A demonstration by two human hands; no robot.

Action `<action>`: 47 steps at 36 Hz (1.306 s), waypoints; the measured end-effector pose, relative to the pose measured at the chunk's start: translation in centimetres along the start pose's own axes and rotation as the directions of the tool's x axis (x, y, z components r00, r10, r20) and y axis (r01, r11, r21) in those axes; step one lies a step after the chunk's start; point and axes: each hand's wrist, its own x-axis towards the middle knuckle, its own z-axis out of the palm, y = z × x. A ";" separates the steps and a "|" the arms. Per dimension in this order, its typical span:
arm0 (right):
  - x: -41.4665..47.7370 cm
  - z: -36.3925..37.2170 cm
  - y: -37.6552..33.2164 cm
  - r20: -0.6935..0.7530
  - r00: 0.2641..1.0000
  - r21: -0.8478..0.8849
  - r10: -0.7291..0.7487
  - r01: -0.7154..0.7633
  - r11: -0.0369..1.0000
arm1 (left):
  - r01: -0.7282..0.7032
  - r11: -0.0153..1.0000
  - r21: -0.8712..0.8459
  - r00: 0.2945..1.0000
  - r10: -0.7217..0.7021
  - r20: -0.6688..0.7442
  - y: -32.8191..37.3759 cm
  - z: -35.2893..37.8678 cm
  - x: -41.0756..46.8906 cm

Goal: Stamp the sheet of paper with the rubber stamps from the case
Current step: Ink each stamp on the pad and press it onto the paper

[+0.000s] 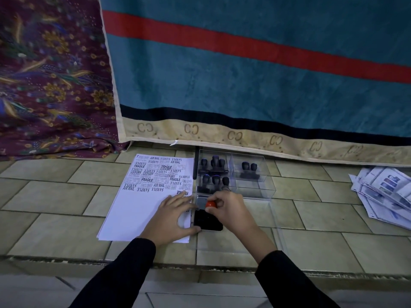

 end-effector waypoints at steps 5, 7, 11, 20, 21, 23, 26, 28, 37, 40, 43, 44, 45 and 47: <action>-0.8 0.3 0.4 0.009 1.000 -0.018 -0.021 0.021 1.000 | 0.072 0.973 -0.221 0.997 -0.074 -0.002 0.3 -0.8 -0.2; -1.3 0.4 0.7 0.011 0.999 -0.001 -0.034 0.034 0.999 | 0.149 0.896 -0.417 0.982 -0.184 -0.046 0.3 -1.5 -0.3; -1.4 0.4 0.6 0.011 0.999 0.007 -0.052 0.052 0.999 | 0.143 0.838 -0.527 0.916 -0.314 -0.251 -0.5 -3.1 -0.2; 0.3 2.0 -1.6 -0.011 0.996 0.116 -0.090 0.091 0.989 | 0.406 0.908 0.101 0.902 -0.380 -0.207 -4.4 -3.4 -1.0; 0.6 2.4 -2.0 0.003 0.995 0.115 -0.098 0.097 0.989 | 0.414 0.900 0.133 0.901 -0.385 -0.199 -4.5 -3.2 -1.1; 1.1 3.2 -2.5 0.024 0.992 0.098 -0.120 0.117 0.988 | 0.427 0.890 0.159 0.897 -0.395 -0.199 -4.5 -3.0 -1.1; 1.8 3.9 -2.8 0.069 0.986 0.066 -0.151 0.146 0.987 | 0.434 0.887 0.156 0.894 -0.403 -0.198 -4.3 -3.1 -1.1; 2.3 4.1 -2.9 0.098 0.982 0.043 -0.162 0.158 0.986 | 0.433 0.888 0.153 0.895 -0.403 -0.194 -4.3 -3.1 -1.1; 2.9 4.6 -2.7 0.129 0.972 0.002 -0.194 0.196 0.981 | 0.441 0.888 0.133 0.889 -0.411 -0.203 -4.3 -3.1 -1.0; 2.9 5.0 -2.8 0.137 0.968 -0.011 -0.210 0.213 0.977 | 0.440 0.888 0.130 0.889 -0.411 -0.201 -4.4 -3.1 -1.0; 3.0 5.2 -2.9 0.146 0.966 -0.016 -0.212 0.217 0.976 | 0.441 0.888 0.132 0.889 -0.412 -0.199 -4.3 -3.1 -1.0; 3.0 5.2 -2.9 0.149 0.966 -0.021 -0.211 0.216 0.976 | 0.441 0.888 0.132 0.889 -0.412 -0.199 -4.3 -3.2 -1.0; 3.0 5.3 -2.9 0.151 0.966 -0.022 -0.209 0.215 0.976 | 0.439 0.889 0.131 0.890 -0.410 -0.201 -4.3 -3.2 -1.0; 3.0 5.3 -3.0 0.150 0.966 -0.019 -0.208 0.214 0.977 | 0.436 0.891 0.129 0.891 -0.406 -0.204 -4.2 -3.2 -1.1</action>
